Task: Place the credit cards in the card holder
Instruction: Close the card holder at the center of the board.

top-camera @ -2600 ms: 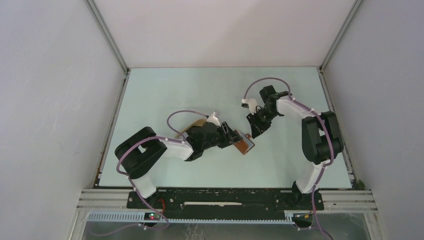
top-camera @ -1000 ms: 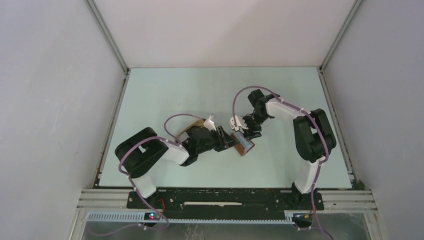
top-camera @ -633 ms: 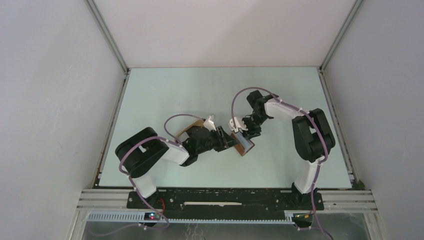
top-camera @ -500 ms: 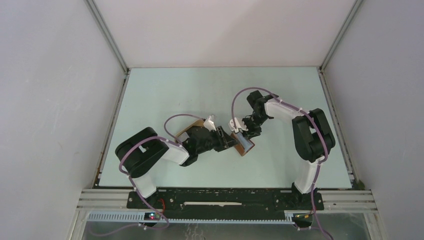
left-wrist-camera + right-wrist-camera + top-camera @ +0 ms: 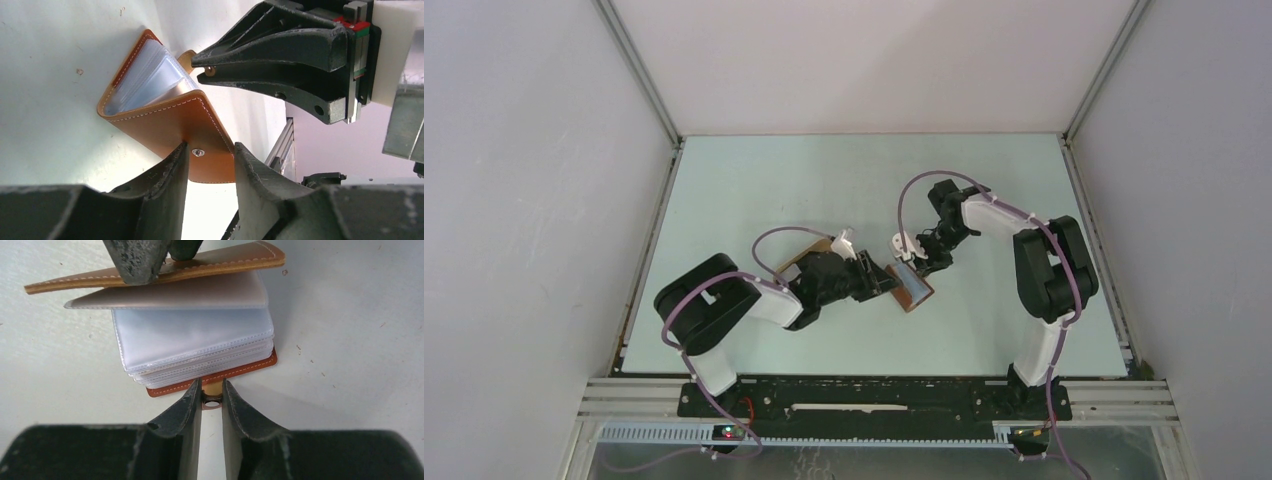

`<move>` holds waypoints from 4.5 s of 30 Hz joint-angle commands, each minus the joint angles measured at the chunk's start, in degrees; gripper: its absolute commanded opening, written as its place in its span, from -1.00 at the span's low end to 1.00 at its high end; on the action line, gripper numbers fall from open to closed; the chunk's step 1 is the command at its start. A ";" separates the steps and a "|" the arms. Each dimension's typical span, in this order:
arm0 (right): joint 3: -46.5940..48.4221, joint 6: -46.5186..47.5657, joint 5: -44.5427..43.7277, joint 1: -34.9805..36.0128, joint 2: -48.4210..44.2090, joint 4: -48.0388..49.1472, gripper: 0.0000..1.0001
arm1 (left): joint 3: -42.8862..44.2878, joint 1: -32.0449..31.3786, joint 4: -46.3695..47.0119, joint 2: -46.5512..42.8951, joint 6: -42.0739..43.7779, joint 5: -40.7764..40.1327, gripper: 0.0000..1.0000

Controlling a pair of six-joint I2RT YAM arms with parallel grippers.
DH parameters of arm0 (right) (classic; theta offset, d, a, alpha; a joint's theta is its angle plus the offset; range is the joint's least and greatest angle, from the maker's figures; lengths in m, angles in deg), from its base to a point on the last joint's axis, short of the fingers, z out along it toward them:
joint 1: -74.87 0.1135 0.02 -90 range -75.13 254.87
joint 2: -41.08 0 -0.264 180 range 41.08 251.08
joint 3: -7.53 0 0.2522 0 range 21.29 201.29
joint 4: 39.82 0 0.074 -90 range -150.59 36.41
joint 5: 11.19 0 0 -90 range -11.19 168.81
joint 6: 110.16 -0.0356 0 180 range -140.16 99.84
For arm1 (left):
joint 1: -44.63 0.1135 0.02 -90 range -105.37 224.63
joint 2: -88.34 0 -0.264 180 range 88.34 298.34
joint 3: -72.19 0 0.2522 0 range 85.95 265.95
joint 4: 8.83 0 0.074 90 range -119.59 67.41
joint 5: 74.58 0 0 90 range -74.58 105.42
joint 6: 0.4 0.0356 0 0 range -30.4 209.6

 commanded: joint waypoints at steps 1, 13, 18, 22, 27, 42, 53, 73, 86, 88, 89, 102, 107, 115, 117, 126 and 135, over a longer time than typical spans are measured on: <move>0.08 1.85 2.52 -0.46 -2.25 -2.02 -0.49 | 3.27 0.96 -6.21 1.04 2.42 -0.57 -0.14; 0.03 1.04 4.18 -2.05 -2.65 -1.62 -0.46 | 12.09 1.88 -19.94 3.68 7.18 -1.22 0.00; 0.07 -0.30 4.09 -2.41 -2.71 -0.85 -0.38 | 13.79 2.29 -22.92 3.82 9.07 -2.22 -0.01; 0.04 -1.05 4.26 -2.57 -2.93 -0.37 -0.31 | 15.10 2.34 -25.98 3.54 10.86 -3.05 -0.02; 0.07 -2.56 3.83 -3.05 -3.15 0.56 -0.23 | 16.53 2.38 -29.27 3.53 13.21 -3.88 -0.02; 0.95 -11.41 0.79 -5.75 -3.71 4.45 -0.17 | 20.17 2.37 -34.36 4.66 16.80 -4.11 -0.02; 1.98 -22.92 -0.40 -5.76 -2.86 6.99 -0.10 | 21.34 1.64 -39.11 -3.53 22.47 -5.19 -0.09; 11.18 -41.97 -5.04 -6.07 5.12 1.57 -0.11 | 28.06 1.08 -35.63 6.88 22.97 1.91 -0.20; 5.80 -54.27 5.92 -5.38 -6.44 1.76 -0.05 | 28.22 0.56 -39.29 8.09 23.04 -0.44 -0.25; 2.88 -57.58 4.82 -3.67 -8.10 3.06 -0.04 | 28.40 0.28 -40.66 8.32 22.47 -1.05 -0.30; 1.33 -59.24 4.38 -2.99 -9.63 4.25 -0.04 | 28.21 0.10 -41.01 8.37 21.92 -1.47 -0.33; -3.56 -72.42 -10.12 -2.25 -6.02 14.57 -0.08 | 24.38 -1.38 -38.58 8.21 17.57 -3.00 -0.51; -3.58 -73.44 -12.09 -2.12 -5.07 15.52 -0.09 | 24.19 -1.80 -38.04 8.10 17.09 -2.66 -0.51; -3.49 -73.30 -13.07 -2.15 -5.55 15.25 -0.34 | 23.31 -1.86 -37.60 7.60 16.61 -3.08 -0.52; -3.45 -73.18 -12.78 -2.35 -5.87 14.87 -0.48 | 23.16 -1.85 -37.51 7.47 16.43 -3.14 -0.52; -2.08 -71.05 -10.74 -2.55 -7.57 12.79 -1.00 | 19.51 -1.91 -32.92 3.69 14.13 -3.09 -0.48; -1.54 -68.72 -12.16 0.79 -9.52 13.00 -1.00 | 17.61 -1.91 -30.48 -2.13 14.35 -0.57 -0.41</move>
